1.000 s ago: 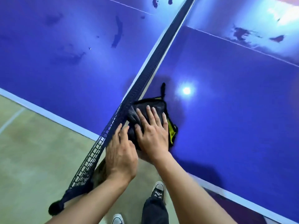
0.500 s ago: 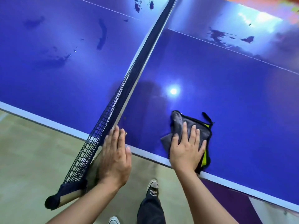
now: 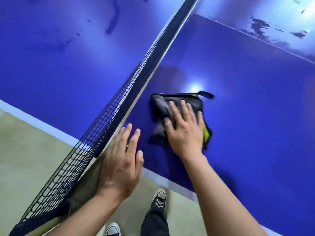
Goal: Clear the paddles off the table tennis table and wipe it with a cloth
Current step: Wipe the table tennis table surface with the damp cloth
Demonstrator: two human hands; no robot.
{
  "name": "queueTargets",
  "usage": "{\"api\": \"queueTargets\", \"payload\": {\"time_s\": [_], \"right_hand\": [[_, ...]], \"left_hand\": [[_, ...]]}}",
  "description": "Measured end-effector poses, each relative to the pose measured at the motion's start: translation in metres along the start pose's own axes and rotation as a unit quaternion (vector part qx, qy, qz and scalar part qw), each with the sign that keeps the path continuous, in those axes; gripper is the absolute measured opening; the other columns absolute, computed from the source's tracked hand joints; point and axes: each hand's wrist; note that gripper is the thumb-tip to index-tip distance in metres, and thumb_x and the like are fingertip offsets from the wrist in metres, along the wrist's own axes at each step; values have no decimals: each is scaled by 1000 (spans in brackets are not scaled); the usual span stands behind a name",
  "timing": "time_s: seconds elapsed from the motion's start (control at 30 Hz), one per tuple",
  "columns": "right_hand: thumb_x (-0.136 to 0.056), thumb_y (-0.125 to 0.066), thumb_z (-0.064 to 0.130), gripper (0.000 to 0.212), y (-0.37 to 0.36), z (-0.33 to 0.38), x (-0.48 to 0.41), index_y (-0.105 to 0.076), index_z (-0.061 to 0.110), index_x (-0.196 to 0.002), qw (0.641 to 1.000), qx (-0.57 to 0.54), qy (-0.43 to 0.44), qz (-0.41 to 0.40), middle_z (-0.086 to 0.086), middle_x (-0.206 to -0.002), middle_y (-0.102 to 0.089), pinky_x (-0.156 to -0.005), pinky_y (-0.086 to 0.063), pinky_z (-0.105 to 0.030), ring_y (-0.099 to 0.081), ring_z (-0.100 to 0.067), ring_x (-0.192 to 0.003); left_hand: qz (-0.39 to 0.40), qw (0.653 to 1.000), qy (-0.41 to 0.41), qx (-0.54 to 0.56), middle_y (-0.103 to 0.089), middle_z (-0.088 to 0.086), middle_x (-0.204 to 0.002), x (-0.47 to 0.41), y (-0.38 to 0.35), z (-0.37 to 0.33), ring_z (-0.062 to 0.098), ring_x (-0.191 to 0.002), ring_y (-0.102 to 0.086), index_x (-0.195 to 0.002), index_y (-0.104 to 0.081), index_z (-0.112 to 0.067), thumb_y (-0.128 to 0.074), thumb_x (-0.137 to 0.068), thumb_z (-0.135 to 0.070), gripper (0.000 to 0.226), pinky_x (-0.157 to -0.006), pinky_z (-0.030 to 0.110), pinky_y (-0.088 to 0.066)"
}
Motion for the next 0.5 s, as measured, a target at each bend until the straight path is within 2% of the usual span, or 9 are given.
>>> {"api": "queueTargets", "payload": {"time_s": [0.07,0.13,0.23,0.3,0.4,0.5], "right_hand": [[-103,-37,56,59,8,-44,-12,-27,43,-159,994,21,-106,-1,2,-169,-23,-126,-5,-49,-17,-15,-156],[-103,-32,57,61,13,-70,-20,-20,42,-160,984,31,-175,18,1,-170,-17,-126,-2,-51,-11,-16,-157],[-103,-29,56,62,9,-65,-27,-16,41,-162,982,43,-186,14,0,-171,-14,-126,0,-52,-8,-18,-158],[-102,-28,56,62,6,-41,-31,-19,41,-161,993,44,-111,11,0,-170,-17,-126,-2,-52,-10,-19,-158],[-98,-30,57,62,-4,2,-51,-28,42,-159,998,6,54,17,0,-168,-24,-125,-5,-53,-16,-17,-157],[-100,-32,56,58,-10,10,-86,-29,46,-157,990,-15,136,40,3,-168,-24,-126,-4,-51,-15,-14,-157]], "left_hand": [[14,1000,-7,-8,-37,15,-159,-18,-8,-13,33,-147,-36,-148,-46,-9,-42,-95,-28,56,-116,52,-35],[10,1000,6,-2,-38,14,-158,-39,-13,-23,33,-147,-36,-148,-46,-8,-45,-95,-23,54,-118,50,-32],[-20,994,102,33,-38,14,-157,-72,-20,-30,33,-144,-38,-147,-46,-8,-51,-98,-16,51,-118,47,-29],[-34,988,140,51,-40,14,-156,-81,-23,-33,32,-142,-40,-146,-47,-7,-48,-97,-17,50,-117,46,-29],[-46,991,115,50,-43,16,-153,-85,-27,-36,33,-142,-41,-143,-49,-3,-45,-92,-18,53,-117,47,-29],[-56,992,105,51,-45,20,-150,-86,-28,-31,37,-139,-43,-140,-51,0,-46,-91,-15,52,-115,48,-31]]}}
Point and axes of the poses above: each hand's wrist, its own x-axis away from the middle knuckle, its own y-axis out of the back of the hand, z = x × y
